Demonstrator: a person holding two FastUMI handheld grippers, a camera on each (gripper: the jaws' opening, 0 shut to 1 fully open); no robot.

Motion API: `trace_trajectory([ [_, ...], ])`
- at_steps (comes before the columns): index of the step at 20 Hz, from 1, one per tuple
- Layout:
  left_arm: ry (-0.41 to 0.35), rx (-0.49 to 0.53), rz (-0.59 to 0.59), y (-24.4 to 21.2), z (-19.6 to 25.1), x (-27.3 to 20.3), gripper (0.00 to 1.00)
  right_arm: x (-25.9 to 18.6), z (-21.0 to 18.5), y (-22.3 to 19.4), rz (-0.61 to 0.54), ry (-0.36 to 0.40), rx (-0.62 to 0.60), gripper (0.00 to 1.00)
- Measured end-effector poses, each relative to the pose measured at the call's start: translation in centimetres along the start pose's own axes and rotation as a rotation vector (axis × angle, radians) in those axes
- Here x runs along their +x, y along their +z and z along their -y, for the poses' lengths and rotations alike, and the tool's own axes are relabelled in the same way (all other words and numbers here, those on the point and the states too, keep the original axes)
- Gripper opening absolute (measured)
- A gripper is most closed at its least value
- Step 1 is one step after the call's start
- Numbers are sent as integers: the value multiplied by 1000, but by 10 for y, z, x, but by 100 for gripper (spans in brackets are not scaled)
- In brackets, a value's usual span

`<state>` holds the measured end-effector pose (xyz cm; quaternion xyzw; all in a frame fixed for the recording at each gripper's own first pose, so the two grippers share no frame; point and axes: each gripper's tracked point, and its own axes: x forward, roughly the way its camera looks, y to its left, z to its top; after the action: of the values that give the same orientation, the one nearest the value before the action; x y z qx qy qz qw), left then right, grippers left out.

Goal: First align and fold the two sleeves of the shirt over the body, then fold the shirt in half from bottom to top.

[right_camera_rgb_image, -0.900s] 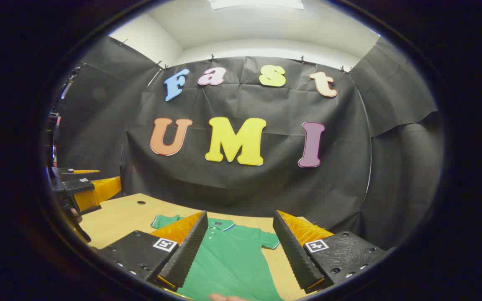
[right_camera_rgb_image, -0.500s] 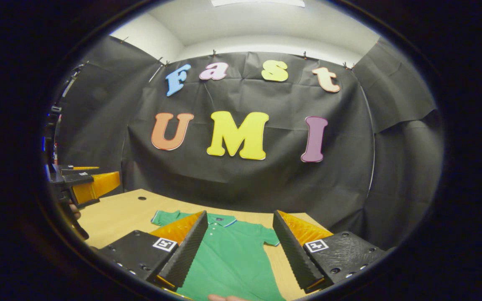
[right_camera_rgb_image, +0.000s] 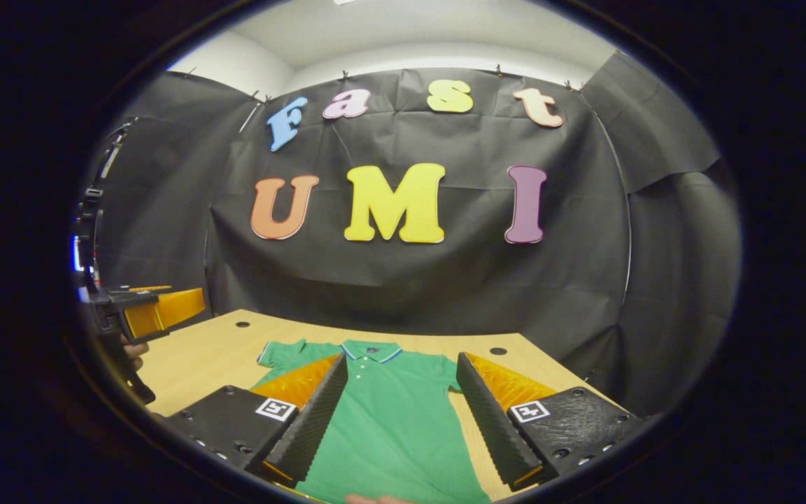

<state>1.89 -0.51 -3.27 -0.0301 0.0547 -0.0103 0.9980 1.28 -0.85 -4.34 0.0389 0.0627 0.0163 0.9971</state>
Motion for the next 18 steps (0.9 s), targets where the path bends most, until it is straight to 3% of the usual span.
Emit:
trace_trajectory([
  [3,-37,-1,1,-1,10,-2,100,1,0,-1,-6,18,24,95],
  [9,-39,-5,-25,-10,11,3,100,27,15,-8,-45,-14,27,96],
  [18,-54,6,-42,-16,18,5,100,123,37,-18,-113,-54,6,95],
])
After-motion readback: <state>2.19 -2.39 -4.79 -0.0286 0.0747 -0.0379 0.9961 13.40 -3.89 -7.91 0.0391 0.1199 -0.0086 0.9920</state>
